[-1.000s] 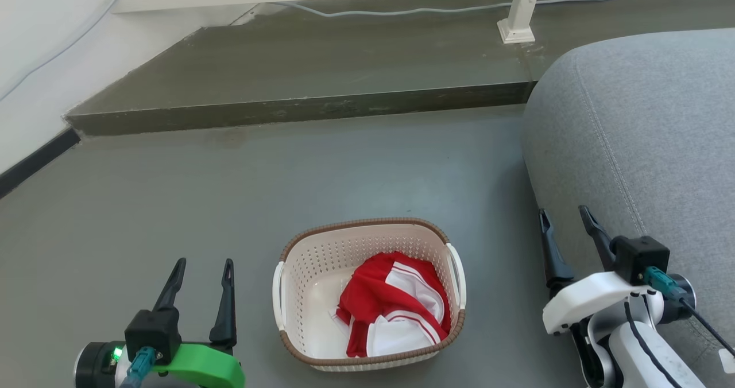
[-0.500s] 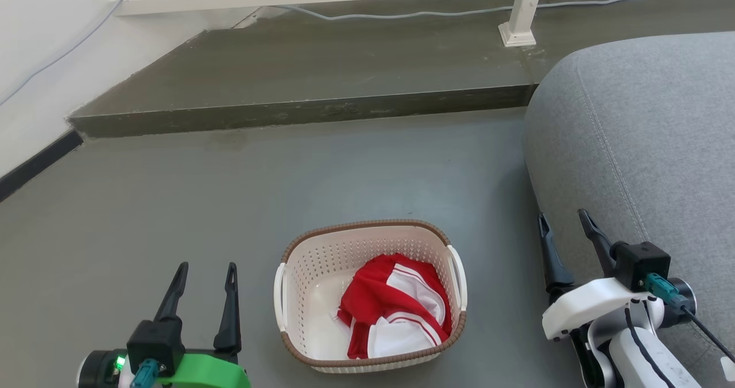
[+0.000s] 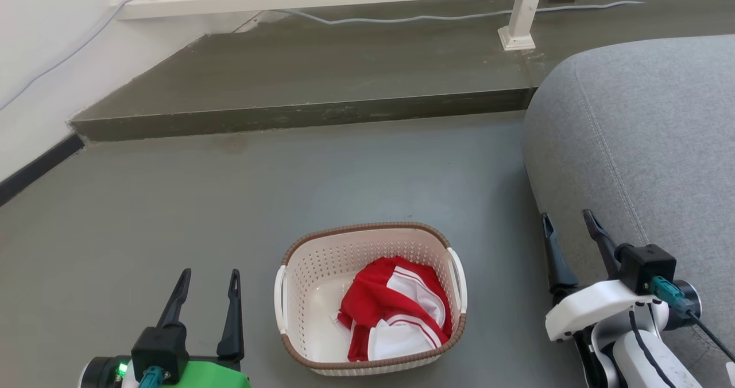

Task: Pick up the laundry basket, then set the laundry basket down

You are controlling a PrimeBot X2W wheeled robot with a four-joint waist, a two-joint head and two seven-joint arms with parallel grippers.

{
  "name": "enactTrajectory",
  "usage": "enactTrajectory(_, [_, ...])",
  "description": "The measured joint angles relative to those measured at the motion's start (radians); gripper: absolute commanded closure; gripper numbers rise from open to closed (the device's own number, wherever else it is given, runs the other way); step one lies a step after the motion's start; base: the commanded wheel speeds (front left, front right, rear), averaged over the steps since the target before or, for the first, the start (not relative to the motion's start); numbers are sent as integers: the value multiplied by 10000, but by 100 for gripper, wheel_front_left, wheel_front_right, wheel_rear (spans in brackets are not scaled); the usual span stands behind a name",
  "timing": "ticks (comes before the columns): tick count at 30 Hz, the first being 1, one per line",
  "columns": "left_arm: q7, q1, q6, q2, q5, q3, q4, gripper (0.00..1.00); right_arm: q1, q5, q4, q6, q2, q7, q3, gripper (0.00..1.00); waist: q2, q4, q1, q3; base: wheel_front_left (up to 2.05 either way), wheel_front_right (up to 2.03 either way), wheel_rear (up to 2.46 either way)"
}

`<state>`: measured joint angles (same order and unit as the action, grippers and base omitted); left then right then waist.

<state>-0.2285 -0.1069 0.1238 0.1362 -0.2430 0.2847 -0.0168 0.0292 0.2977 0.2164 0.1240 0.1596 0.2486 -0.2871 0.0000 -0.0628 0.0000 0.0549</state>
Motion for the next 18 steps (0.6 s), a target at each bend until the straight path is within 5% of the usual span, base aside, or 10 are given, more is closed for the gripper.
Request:
enactTrajectory(3, [42,-17,0,-38,102,-6,63,0,-39,0,-40,0,8,-46,61,0,0,-10,0,-21,0,0,0])
enactTrajectory(4, [84,-20,-2,-44,102,0,77,100,-62,0,-50,-2,8,-63,67,100,0,-13,0,-23,0,0,0])
enactTrajectory(18, [88,-295,-105,-228,-581,236,-328,100,-584,681,382,-127,-282,-100,56,100,0,33,0,-51,0,0,0])
